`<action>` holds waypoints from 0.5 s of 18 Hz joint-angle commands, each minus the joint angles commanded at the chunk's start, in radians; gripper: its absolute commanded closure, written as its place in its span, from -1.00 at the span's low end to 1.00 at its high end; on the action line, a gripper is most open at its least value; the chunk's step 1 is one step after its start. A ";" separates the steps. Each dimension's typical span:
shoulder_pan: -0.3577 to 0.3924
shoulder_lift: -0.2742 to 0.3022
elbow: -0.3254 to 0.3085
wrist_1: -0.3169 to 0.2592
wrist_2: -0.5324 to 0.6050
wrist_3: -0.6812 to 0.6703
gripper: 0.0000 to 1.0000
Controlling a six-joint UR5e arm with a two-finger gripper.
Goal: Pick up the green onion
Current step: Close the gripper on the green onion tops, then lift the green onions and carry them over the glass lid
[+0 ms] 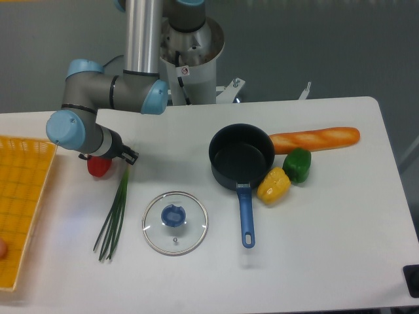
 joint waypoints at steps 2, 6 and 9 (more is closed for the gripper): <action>0.000 -0.002 0.015 -0.002 0.000 0.008 0.60; 0.028 0.006 0.038 -0.012 0.000 0.081 0.62; 0.072 0.024 0.087 -0.061 0.000 0.141 0.62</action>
